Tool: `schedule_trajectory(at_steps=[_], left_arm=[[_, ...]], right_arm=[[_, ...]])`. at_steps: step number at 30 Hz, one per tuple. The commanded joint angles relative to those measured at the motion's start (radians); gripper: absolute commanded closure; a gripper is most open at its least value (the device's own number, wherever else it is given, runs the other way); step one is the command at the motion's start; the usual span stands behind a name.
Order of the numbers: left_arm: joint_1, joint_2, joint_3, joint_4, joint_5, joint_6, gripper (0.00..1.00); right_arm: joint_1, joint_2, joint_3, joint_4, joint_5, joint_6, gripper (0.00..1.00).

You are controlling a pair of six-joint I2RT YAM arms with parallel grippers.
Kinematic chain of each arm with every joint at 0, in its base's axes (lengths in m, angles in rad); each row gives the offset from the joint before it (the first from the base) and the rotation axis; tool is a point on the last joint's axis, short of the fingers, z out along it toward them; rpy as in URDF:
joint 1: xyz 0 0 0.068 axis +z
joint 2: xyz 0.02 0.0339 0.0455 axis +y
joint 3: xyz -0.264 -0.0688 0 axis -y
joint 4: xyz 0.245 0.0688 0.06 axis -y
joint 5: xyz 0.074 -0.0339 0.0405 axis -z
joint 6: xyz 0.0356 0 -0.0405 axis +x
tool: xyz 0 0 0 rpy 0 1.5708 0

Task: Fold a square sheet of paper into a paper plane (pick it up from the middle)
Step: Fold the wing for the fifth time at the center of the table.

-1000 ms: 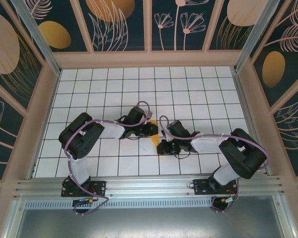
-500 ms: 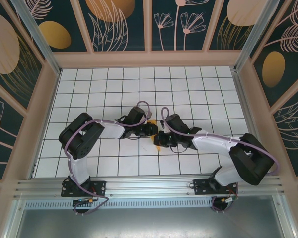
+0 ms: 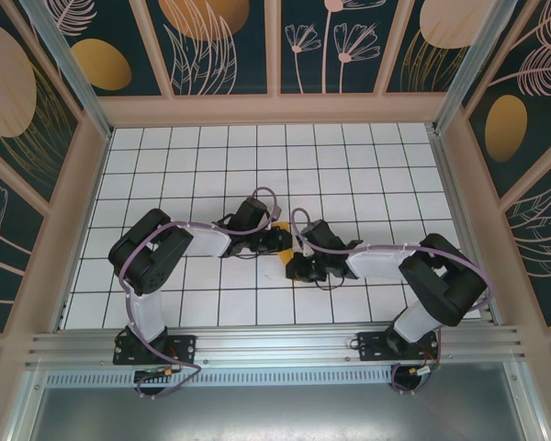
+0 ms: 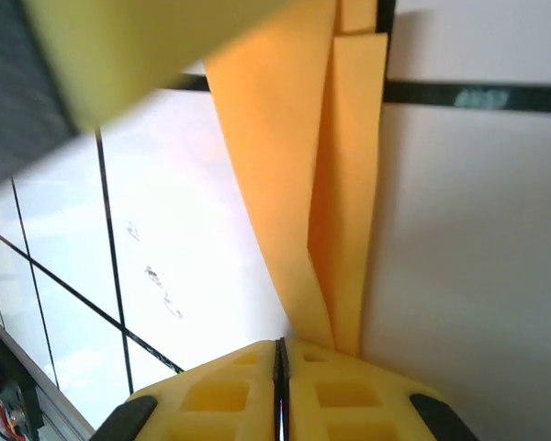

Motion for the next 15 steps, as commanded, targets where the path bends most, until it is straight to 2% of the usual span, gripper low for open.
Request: schedule_trajectory(at_steps=[1,7,15], left_arm=[[0.007,0.008,0.009,-0.029,-0.020,0.028,0.73],[0.008,0.009,0.012,-0.031,-0.021,0.029,0.74],[0.007,0.009,0.013,-0.037,-0.020,0.033,0.74]], right_arm=[[-0.003,-0.036,-0.068,-0.007,-0.031,0.022,0.87],[-0.002,-0.105,-0.091,-0.025,-0.040,0.023,0.86],[-0.001,-0.154,0.006,-0.056,-0.007,-0.003,0.85]])
